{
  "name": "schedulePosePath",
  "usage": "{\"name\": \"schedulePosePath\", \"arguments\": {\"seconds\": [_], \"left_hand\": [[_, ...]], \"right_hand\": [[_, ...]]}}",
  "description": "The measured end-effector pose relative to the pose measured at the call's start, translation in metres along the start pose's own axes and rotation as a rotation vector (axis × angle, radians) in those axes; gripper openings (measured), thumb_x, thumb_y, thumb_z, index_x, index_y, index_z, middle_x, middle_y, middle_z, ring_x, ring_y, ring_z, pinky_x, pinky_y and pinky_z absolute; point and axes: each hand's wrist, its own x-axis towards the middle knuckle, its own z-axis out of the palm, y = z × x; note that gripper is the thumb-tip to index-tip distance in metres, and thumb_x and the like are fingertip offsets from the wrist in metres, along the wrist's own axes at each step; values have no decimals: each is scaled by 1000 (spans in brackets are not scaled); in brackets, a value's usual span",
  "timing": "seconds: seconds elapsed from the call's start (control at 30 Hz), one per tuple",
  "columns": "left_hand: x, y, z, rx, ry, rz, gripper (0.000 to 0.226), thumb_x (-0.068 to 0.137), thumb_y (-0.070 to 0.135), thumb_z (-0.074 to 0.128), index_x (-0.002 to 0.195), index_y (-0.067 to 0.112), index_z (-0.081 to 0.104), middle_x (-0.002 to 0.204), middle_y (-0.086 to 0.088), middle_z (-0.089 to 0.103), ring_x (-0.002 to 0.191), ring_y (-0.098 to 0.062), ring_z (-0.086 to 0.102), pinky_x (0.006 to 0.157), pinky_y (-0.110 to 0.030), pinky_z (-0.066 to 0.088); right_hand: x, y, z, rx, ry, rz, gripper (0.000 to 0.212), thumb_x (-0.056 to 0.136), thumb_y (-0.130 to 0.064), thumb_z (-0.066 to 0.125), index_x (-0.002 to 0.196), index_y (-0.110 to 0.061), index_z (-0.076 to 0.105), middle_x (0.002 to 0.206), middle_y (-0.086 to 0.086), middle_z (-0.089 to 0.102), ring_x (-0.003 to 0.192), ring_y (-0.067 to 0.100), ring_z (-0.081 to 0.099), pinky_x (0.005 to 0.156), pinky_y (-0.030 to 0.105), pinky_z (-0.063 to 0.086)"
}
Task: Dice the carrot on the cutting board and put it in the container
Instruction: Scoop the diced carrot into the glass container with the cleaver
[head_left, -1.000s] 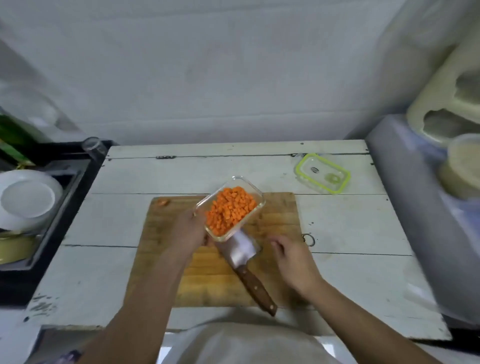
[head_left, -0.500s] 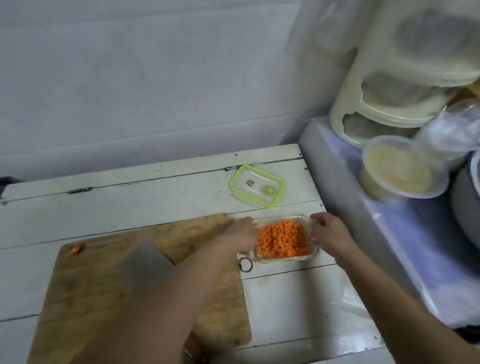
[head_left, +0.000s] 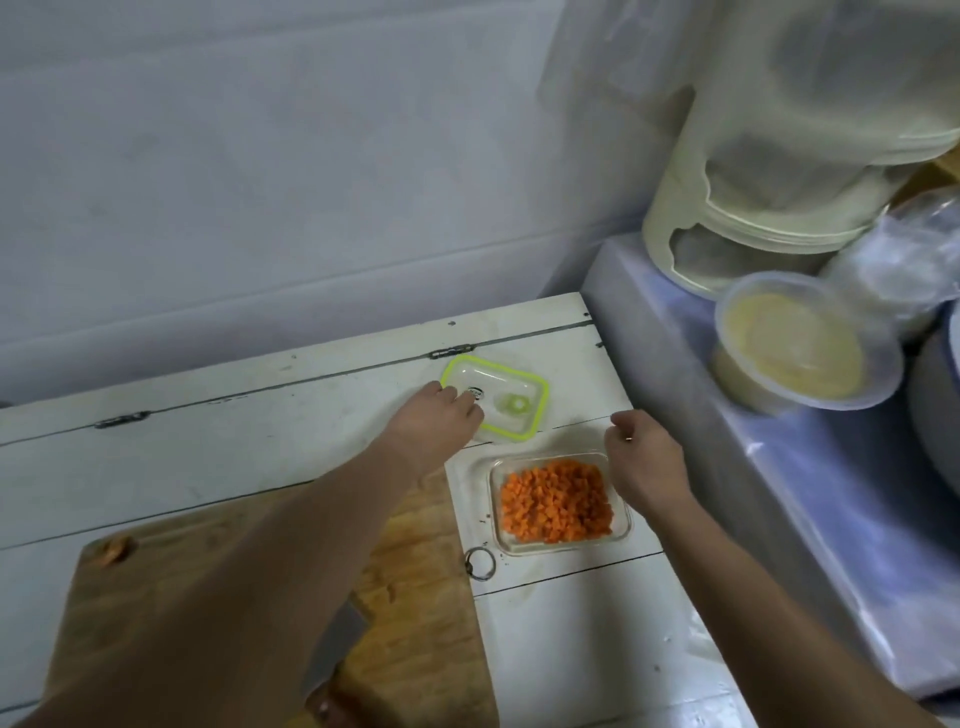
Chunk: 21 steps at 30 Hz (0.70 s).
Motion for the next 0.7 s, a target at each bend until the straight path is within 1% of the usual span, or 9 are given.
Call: {"name": "schedulePosePath", "arguments": {"seconds": [0.07, 0.17, 0.23, 0.3, 0.37, 0.43, 0.5, 0.6, 0.7], "left_hand": [[-2, -4, -4, -84, 192, -91, 34, 71, 7, 70, 105, 10, 67, 94, -8, 64, 78, -30, 62, 71, -39, 48], [-10, -7, -26, -588, 492, -279, 23, 91, 12, 52, 106, 9, 69, 93, -8, 64, 87, -31, 62, 78, -40, 50], [-25, -9, -71, -1071, 471, -399, 17, 100, 20, 55, 112, 17, 67, 105, -1, 66, 99, -23, 63, 86, -36, 50], [-43, -16, -115, -1551, 365, -456, 8, 102, 22, 59, 108, 21, 64, 101, -1, 67, 92, -24, 70, 82, -39, 58], [-60, -16, -142, -1843, 276, -444, 11, 102, 12, 60, 112, 12, 66, 93, -9, 67, 80, -29, 74, 73, -43, 63], [-71, -3, -155, -1948, 230, -460, 17, 100, 6, 63, 116, 10, 67, 85, -11, 69, 70, -30, 73, 67, -43, 62], [-72, 22, -153, -1977, 196, -564, 23, 97, 8, 68, 119, 11, 67, 81, -9, 73, 65, -29, 71, 71, -47, 60], [-64, 57, -126, -1887, 140, -818, 26, 96, 25, 71, 121, 17, 66, 98, -6, 75, 76, -25, 74, 83, -42, 58], [-67, 82, -97, -1829, 91, -1079, 25, 98, 31, 66, 118, 16, 66, 108, 2, 69, 88, -21, 69, 90, -43, 59]], "right_hand": [[0, -7, -3, 7, 18, -42, 36, 102, -19, 49, 135, -10, 59, 134, 9, 63, 125, 27, 56, 102, 31, 41], [-4, -18, -14, 55, 50, -145, 34, 102, -19, 52, 133, -10, 60, 128, 8, 65, 120, 24, 59, 95, 24, 39], [-10, -25, -27, 139, 47, -206, 37, 101, -22, 56, 137, -12, 58, 129, 3, 63, 120, 20, 58, 95, 24, 39], [-21, -32, -44, 323, -14, -220, 46, 101, -27, 59, 146, -18, 50, 137, -7, 56, 125, 11, 54, 102, 25, 40], [-36, -34, -62, 571, -164, -225, 54, 98, -36, 62, 149, -27, 47, 140, -15, 55, 127, 3, 53, 103, 24, 43], [-50, -27, -74, 731, -336, -223, 52, 91, -41, 61, 141, -29, 54, 128, -12, 67, 117, 6, 63, 94, 30, 52], [-61, -14, -69, 720, -422, -198, 33, 94, -30, 60, 127, -25, 63, 103, -7, 75, 91, 10, 71, 74, 30, 56], [-59, 15, -46, 620, -283, -87, 15, 100, -11, 60, 109, -17, 70, 74, -5, 70, 60, 12, 63, 58, 29, 48], [-42, 33, -31, 602, -192, 32, 15, 98, -11, 62, 109, -14, 72, 85, 4, 70, 65, 17, 62, 62, 29, 48]]}}
